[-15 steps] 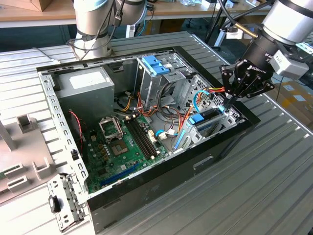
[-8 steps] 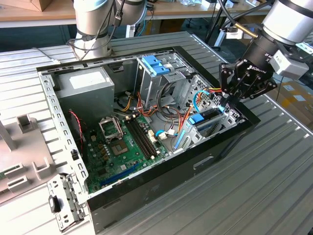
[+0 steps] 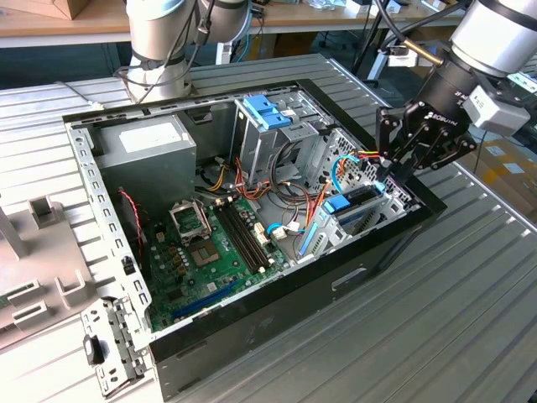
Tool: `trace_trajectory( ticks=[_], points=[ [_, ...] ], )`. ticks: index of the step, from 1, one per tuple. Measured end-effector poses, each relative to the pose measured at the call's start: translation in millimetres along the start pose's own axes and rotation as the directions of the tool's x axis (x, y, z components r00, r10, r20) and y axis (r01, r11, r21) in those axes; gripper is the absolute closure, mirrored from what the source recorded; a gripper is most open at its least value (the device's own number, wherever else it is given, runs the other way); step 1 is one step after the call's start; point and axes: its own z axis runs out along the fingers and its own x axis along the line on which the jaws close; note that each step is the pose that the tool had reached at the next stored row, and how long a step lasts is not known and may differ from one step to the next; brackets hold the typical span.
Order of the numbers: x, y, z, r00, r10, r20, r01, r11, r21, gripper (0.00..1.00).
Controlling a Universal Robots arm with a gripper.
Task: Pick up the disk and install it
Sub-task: 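Insert the first disk wire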
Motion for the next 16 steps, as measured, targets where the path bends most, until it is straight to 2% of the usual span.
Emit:
trace_trajectory(
  ticks=[16],
  points=[
    [6.4,-14.8,-0.4,1.0,-0.001,-0.0001,0.001,1.0,-0.0002,0.64]
  ],
)
